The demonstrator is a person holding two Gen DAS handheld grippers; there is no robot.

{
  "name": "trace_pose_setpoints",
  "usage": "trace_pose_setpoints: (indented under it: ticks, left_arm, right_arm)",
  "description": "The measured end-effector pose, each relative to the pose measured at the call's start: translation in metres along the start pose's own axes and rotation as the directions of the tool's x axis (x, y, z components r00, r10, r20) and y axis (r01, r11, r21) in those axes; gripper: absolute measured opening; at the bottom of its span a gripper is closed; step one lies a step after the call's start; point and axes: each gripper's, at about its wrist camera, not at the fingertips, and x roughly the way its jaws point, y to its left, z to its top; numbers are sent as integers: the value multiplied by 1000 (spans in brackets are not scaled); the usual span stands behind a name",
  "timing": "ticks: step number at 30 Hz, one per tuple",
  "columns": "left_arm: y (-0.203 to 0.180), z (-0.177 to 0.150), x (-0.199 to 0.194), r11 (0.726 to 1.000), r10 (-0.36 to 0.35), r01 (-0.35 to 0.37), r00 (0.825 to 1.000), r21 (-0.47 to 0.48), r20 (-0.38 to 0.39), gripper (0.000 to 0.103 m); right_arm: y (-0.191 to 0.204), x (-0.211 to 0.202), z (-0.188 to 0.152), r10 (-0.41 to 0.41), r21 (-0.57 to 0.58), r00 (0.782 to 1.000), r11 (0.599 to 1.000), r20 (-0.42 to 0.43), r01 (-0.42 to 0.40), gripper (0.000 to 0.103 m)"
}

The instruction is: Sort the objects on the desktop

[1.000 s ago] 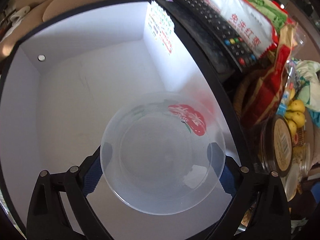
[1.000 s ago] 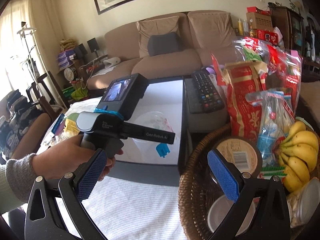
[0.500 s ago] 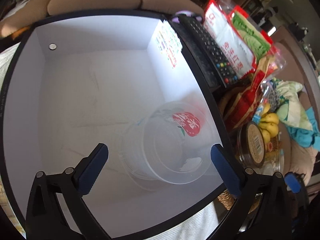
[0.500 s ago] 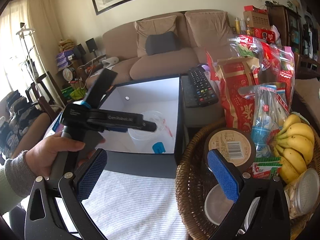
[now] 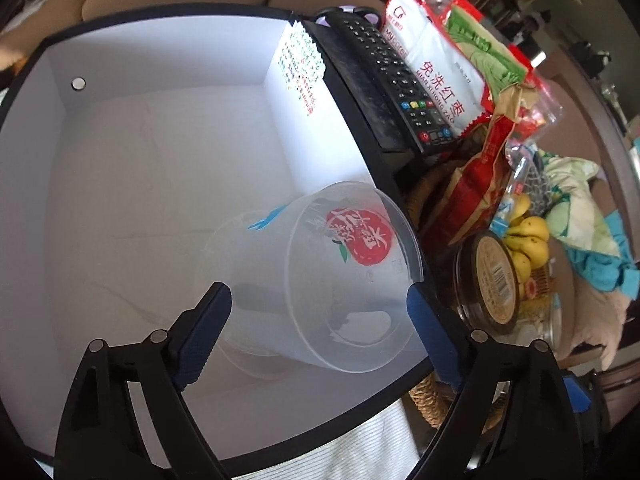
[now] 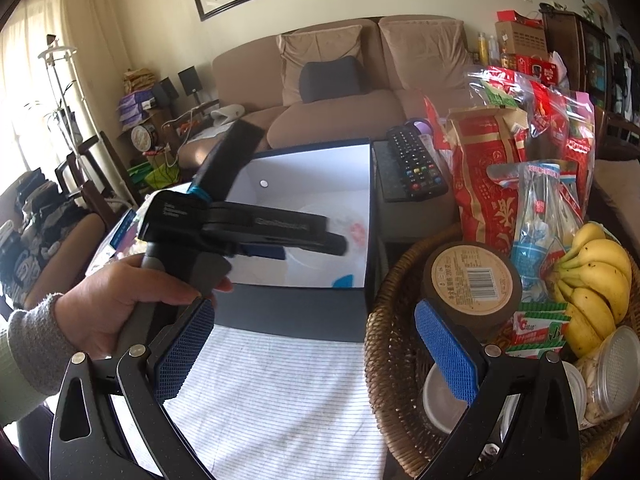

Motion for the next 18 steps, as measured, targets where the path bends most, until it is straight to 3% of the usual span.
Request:
trace_pose_setpoints:
  ticks: [4, 8, 11, 14, 16, 18]
  left_arm:
    - [15, 1, -1, 997, -19, 17, 1000, -76, -22, 88]
    - [36, 10, -17, 988, -59, 64, 997, -140, 45, 89]
    - [39, 22, -20, 988, -74, 83, 995, -131, 69, 89]
    - [28, 32, -11, 995, -72, 75, 996, -64, 44, 87]
    - [20, 34, -2, 999, -40, 41, 999, -35, 8, 73]
    - [17, 36, 0, 999, -19, 20, 1000, -33, 10, 67]
  right_arm:
    - [-3, -2, -2, -5, 17, 1000, 1000, -3, 5, 103]
    - [-3, -3, -4, 1, 28, 1000, 1000, -2, -1, 103]
    - [0, -3, -6, 2, 21, 1000, 1000, -6, -2, 103]
    - [2, 0, -7, 6, 18, 1000, 1000, -11, -5, 103]
    - [2, 3, -7, 6, 15, 1000, 1000, -17, -6, 103]
    - [3, 6, -8, 9, 12, 1000, 1000, -24, -8, 103]
